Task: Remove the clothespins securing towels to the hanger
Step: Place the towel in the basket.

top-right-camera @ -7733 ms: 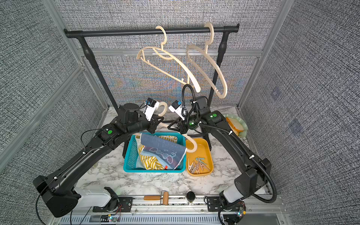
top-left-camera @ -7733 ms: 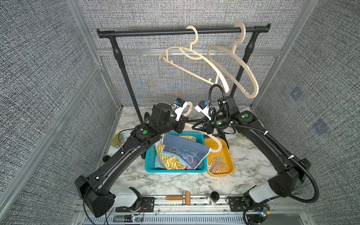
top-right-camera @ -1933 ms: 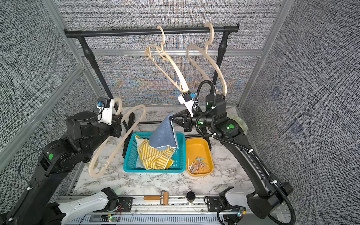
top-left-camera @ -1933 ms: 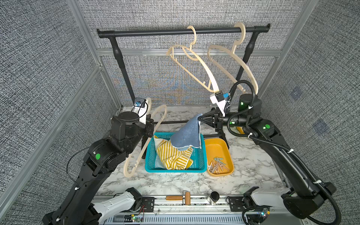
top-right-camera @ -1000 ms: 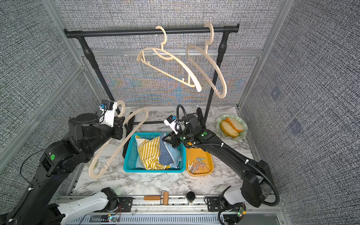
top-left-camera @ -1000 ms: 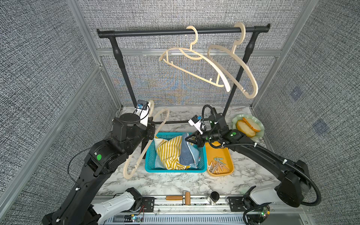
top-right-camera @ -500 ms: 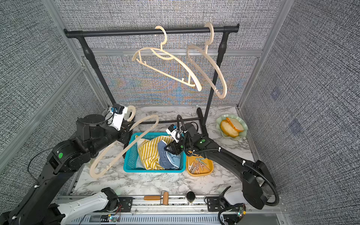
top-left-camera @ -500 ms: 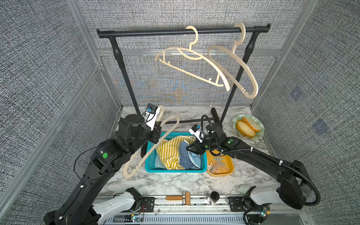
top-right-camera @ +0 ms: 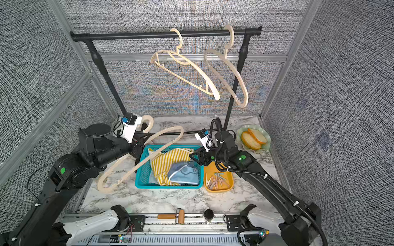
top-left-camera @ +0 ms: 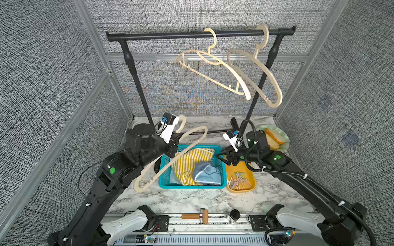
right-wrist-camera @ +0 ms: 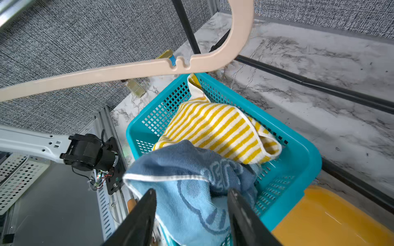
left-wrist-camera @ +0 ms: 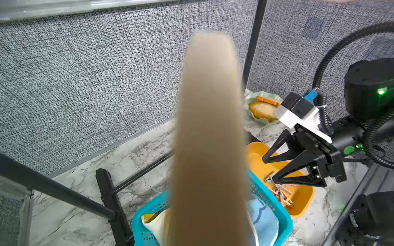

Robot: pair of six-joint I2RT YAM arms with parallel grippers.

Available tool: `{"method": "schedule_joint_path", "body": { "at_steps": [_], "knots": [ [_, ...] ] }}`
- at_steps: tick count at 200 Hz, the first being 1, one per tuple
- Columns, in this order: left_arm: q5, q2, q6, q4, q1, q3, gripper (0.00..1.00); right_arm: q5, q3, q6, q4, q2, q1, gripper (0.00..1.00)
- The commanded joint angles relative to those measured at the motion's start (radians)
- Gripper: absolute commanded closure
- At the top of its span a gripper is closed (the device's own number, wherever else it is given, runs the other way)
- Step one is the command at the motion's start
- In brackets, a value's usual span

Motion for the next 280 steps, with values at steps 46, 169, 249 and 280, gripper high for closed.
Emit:
{"method": "schedule_joint_path", "body": {
  "at_steps": [46,169,249,280],
  "knots": [
    [0.356,0.028,0.104,0.002,-0.001,0.013,1.0,-0.306,0.155,-0.089,-0.09,0.014,-0.133,0.42],
    [0.579,0.048,0.209,-0.039,-0.001,0.042,1.0,-0.359,0.259,-0.209,-0.232,0.015,-0.163,0.41],
    [0.589,0.043,0.271,-0.049,0.0,0.085,1.0,-0.438,0.214,-0.209,-0.223,0.031,-0.163,0.41],
    [0.562,0.045,0.28,-0.053,0.001,0.084,1.0,-0.523,0.203,-0.219,-0.226,0.028,-0.164,0.43]
  ]
}}
